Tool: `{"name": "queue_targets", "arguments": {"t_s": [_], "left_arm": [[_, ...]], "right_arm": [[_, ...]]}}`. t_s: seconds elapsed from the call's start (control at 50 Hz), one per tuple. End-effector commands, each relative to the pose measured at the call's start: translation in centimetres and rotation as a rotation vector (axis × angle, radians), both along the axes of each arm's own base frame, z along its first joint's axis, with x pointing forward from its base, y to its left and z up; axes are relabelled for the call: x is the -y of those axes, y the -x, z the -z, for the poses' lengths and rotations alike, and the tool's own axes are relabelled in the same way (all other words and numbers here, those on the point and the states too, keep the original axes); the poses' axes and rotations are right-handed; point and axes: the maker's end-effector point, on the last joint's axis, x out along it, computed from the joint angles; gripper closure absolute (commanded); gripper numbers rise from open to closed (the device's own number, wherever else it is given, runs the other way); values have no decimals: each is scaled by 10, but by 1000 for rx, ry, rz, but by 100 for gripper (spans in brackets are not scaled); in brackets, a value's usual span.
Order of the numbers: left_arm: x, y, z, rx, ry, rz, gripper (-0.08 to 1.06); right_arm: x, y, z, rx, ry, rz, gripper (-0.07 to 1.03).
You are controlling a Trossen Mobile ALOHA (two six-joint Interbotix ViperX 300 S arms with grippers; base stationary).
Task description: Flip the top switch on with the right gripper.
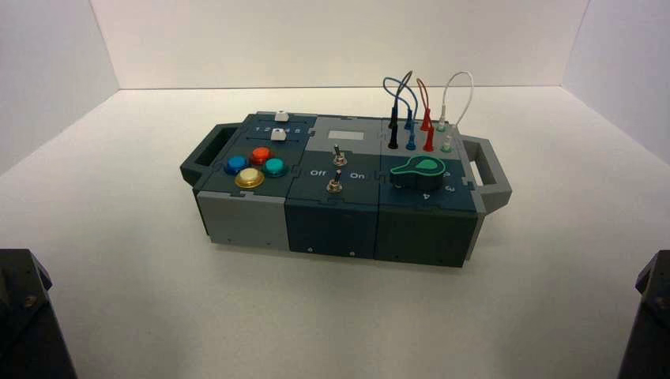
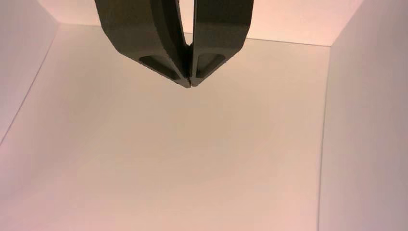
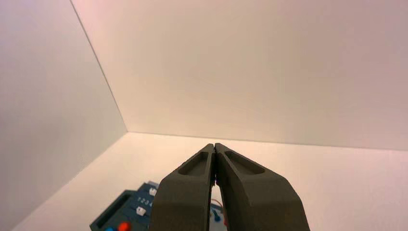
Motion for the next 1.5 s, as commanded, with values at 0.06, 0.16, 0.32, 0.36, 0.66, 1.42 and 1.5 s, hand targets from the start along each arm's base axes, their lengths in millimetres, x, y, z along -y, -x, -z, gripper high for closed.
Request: {"name": "queue_targets", "arguments": {"t_s": [0.06,0.16,0.32,0.36,0.66,1.42,1.5], "left_arm": [[6,-11,3,-40,-28,24,101],[7,-16,10,-64,-40,28,101],[8,-18,12,-71,-47,29,101],[8,-18,11,-66,-50,28,101],[8,-19,17,-114,-59,34,101],[48,-49,95,-625,-161,201,101],[49,-50,104,-675,-170,203,101]], "right_arm": [[-3,-9,-2,-26,20,3,99],[-6,-14,1,-50,31,3,99],[-8,-19,4,-71,40,1,99],[-8,-19,3,-71,40,1,99],[-9,-18,7,-96,37,-1,99],[-107,-40,83,-515,123,-260,99],[-127,-51,92,-587,129,-271,99]]}}
